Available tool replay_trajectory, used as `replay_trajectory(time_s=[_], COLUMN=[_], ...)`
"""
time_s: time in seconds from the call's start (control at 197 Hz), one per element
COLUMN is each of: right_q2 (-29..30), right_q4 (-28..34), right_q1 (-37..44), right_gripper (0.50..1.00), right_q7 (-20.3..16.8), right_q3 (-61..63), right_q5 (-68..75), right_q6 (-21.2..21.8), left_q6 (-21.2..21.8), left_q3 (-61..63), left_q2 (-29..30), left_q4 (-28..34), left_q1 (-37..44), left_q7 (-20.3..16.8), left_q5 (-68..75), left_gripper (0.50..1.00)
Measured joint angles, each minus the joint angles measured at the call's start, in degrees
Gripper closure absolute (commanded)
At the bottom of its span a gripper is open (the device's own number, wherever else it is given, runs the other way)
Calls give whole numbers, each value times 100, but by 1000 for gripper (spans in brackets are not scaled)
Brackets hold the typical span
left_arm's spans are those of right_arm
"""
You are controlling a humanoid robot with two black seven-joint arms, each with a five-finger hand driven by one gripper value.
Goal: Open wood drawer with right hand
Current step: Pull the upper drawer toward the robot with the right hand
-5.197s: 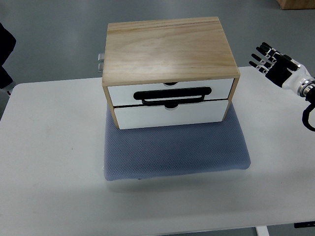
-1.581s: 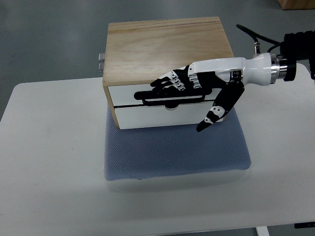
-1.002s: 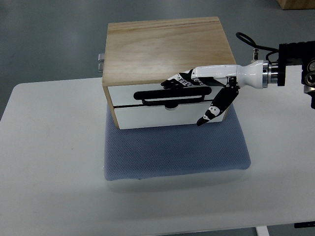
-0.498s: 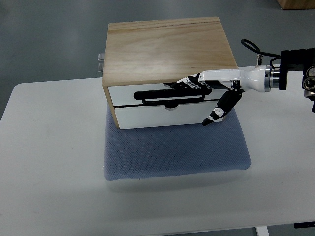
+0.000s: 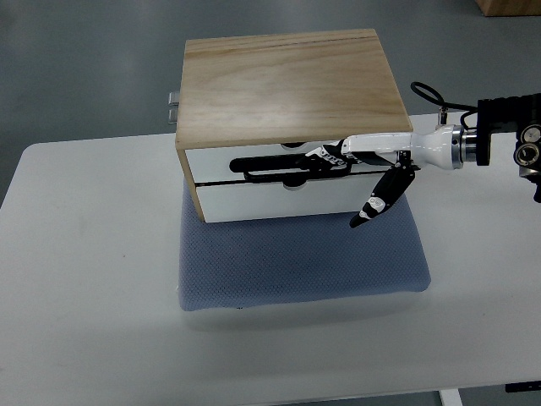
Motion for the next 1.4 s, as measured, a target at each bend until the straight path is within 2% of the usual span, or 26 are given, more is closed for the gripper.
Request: replay_trajectory(time_s=[0.524, 1.398], right_q2=[13, -513], right_q4=[233, 1419], right_q1=[-37, -34], right_gripper=[548, 548], right_q7=[0, 9], right_q3=[-15, -334], right_q5=[7, 10], right_q6=[85, 63], left_q6=[-2, -2], left_q3=[0, 0], left_q2=[0, 0], left_q4=[0, 2], left_q1=[0, 1], left_q7=[0, -1], left_q5=[0, 0], left_gripper=[500, 500])
